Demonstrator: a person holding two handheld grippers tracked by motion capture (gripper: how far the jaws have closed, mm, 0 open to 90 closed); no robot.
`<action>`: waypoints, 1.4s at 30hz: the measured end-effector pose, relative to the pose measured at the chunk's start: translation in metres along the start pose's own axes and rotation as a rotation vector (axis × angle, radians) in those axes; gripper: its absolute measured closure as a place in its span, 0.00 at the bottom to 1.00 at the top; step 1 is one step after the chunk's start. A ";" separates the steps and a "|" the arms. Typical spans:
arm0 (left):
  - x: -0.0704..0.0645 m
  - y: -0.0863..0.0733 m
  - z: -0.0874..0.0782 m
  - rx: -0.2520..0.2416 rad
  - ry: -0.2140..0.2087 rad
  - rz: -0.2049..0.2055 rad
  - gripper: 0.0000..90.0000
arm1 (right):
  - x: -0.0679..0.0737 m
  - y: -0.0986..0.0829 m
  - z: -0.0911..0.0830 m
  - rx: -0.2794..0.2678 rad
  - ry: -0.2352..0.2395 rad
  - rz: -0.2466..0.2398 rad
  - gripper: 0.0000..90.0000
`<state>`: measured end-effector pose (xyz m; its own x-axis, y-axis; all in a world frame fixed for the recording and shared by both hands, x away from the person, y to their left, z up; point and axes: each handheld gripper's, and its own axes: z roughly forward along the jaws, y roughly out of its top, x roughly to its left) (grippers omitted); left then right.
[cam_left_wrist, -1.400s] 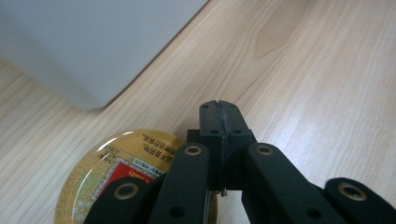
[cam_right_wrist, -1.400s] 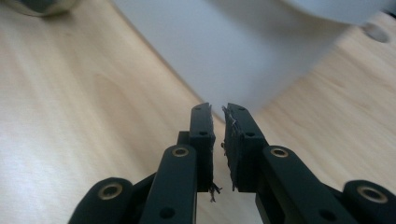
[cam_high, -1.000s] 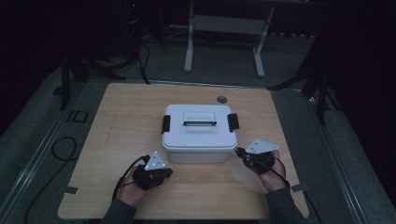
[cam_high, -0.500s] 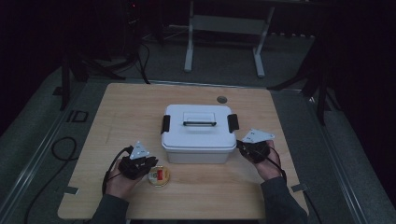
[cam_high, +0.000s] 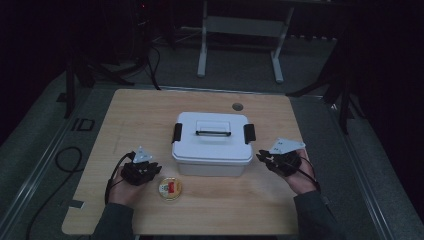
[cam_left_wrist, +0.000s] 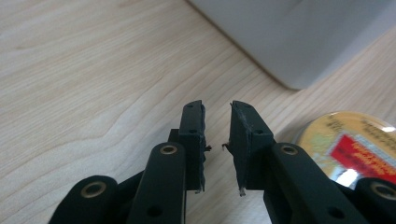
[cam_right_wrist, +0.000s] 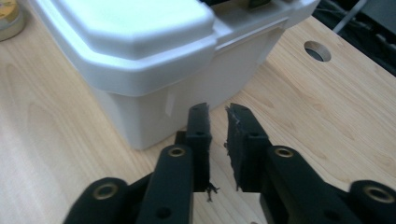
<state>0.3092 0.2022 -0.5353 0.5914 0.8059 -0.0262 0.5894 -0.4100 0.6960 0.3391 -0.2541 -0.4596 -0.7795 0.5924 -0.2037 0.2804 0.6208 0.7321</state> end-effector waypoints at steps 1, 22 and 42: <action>0.001 0.000 0.001 0.003 0.000 -0.002 0.82 | -0.002 0.002 -0.004 0.002 0.002 -0.008 0.85; 0.006 -0.003 0.013 0.050 -0.015 -0.024 0.71 | -0.029 0.072 -0.029 0.087 0.047 -0.140 0.70; 0.009 -0.005 0.014 0.048 -0.038 -0.040 0.68 | -0.021 0.119 -0.005 0.171 0.136 -0.311 0.69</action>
<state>0.3189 0.2054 -0.5493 0.5873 0.8053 -0.0811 0.6380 -0.3990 0.6586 0.3861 -0.1952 -0.3645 -0.9061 0.2957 -0.3027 0.0992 0.8438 0.5273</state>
